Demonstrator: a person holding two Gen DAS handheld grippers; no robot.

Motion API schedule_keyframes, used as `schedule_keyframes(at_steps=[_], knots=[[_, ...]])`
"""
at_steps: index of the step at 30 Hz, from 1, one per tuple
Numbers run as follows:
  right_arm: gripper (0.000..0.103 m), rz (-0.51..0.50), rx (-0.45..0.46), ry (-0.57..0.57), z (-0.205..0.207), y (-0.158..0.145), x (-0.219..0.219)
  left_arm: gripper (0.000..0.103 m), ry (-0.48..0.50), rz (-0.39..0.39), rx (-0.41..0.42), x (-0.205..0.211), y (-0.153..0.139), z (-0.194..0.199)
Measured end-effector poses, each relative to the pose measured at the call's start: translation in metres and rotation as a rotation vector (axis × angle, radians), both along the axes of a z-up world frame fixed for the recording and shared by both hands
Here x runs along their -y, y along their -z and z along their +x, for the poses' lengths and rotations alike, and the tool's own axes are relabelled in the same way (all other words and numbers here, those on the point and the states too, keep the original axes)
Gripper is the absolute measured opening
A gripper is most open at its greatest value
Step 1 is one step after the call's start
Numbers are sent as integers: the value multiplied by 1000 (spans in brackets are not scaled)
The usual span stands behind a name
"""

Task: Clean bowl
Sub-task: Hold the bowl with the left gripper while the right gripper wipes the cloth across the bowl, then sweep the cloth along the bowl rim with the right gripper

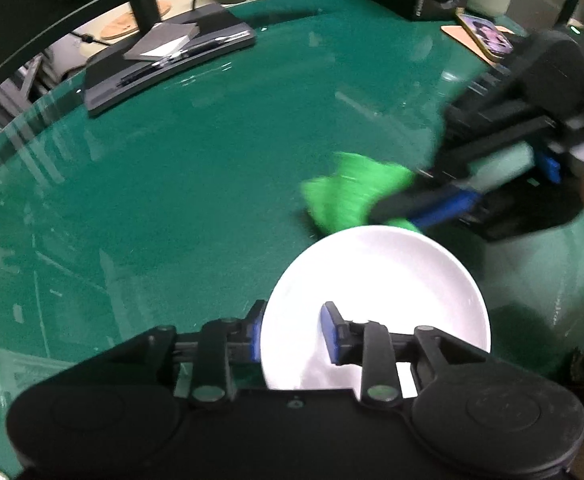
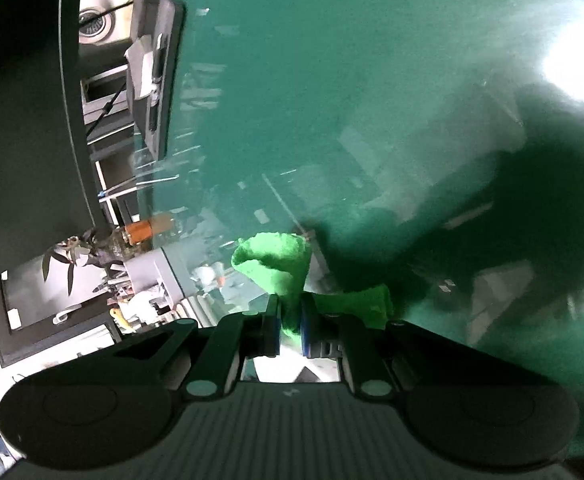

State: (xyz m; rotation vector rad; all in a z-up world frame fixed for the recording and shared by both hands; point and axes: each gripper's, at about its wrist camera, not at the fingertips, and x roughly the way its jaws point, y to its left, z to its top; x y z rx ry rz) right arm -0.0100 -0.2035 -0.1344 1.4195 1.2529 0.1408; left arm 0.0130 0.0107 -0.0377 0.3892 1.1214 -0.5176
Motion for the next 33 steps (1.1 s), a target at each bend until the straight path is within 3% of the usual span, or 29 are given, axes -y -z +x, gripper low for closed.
schedule_keyframes(at_steps=[4,5,7,8,9,11,13,19,20,21,24,27,30,33], knots=[[11,34,-50,36,-30,6,19,28,-112,-4,48,-1,-11,1],[11,37,-42,49,-33,5,21,35,-144,-13,64,-2,-15,-1],[11,40,-23,71,-34,4,23,62,-167,21,104,3,-19,-10],[11,41,-15,80,-33,4,23,87,-177,39,124,5,-21,-14],[11,39,-12,80,-32,4,22,97,-185,49,146,7,-23,-17],[11,23,9,70,-22,1,17,97,-223,48,164,7,-24,-20],[11,18,24,60,-17,-1,15,96,-247,1,127,2,-24,-19],[11,-14,72,29,-5,-13,11,91,-319,-89,14,-12,-24,-16],[11,-16,75,27,-5,-13,12,77,-346,-109,-8,-15,-22,-15],[11,-17,78,25,-4,-14,12,43,-364,-99,-22,-17,-18,-14],[11,-15,82,24,1,-14,11,7,-406,-78,-37,-24,-12,-14],[11,-15,82,19,4,-14,10,7,-404,-143,-60,-36,-11,-9],[10,-15,83,14,7,-14,9,12,-268,-35,39,-19,-11,-10],[10,-14,83,9,10,-15,8,15,-218,-6,69,-13,-11,1]])
